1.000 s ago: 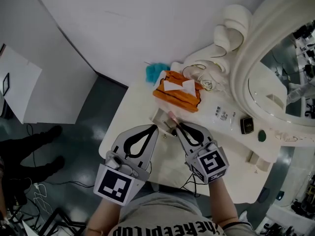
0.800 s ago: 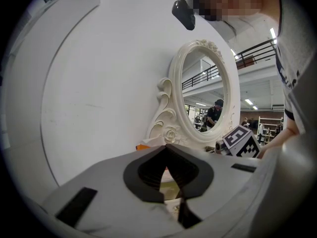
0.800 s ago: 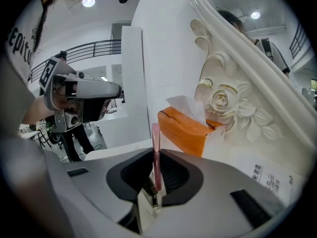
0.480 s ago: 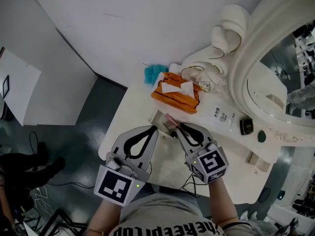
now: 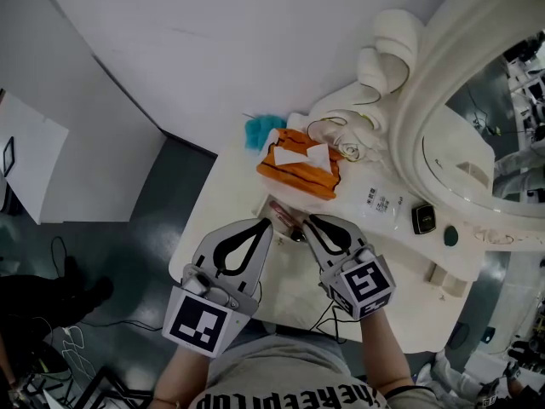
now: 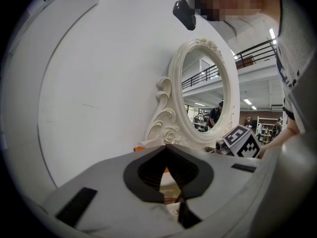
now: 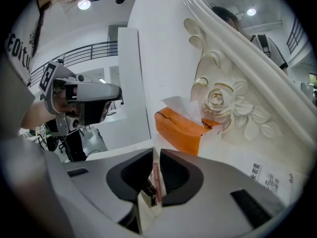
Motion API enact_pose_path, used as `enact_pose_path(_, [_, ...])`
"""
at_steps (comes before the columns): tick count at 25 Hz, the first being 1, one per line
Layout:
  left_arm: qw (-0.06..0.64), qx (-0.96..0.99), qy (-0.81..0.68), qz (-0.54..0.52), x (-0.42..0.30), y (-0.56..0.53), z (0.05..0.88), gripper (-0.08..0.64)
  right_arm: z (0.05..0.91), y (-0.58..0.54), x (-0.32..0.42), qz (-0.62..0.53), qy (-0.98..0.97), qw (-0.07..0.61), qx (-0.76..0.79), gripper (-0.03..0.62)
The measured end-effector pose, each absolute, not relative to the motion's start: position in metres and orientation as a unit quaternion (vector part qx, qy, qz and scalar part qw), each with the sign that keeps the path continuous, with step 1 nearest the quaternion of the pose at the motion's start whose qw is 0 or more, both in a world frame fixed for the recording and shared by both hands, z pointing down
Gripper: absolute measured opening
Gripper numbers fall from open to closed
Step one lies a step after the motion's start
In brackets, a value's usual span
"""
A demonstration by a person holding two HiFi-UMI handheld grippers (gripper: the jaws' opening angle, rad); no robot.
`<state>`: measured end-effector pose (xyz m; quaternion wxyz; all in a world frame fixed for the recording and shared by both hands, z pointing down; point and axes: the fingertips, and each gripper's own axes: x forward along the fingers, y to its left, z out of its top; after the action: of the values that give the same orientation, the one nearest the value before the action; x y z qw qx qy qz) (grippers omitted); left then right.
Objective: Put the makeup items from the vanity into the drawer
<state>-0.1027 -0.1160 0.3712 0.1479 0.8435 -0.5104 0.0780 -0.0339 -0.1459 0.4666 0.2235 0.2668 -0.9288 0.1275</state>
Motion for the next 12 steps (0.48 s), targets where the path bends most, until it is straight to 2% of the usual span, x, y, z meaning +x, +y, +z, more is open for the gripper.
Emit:
enact_pose_path(6, [0.145,0.852,-0.497,0.078,-0.094,-0.12,0.369,0.015,0.449,-0.149,-0.027,0.128,-0.931,0.192,0.284,0.014])
enact_pose_path(12, [0.136,0.867,-0.474,0.08,-0.08,-0.123,0.365,0.015,0.427,-0.148,-0.016,0.142,-0.932,0.151,0.297,0.013])
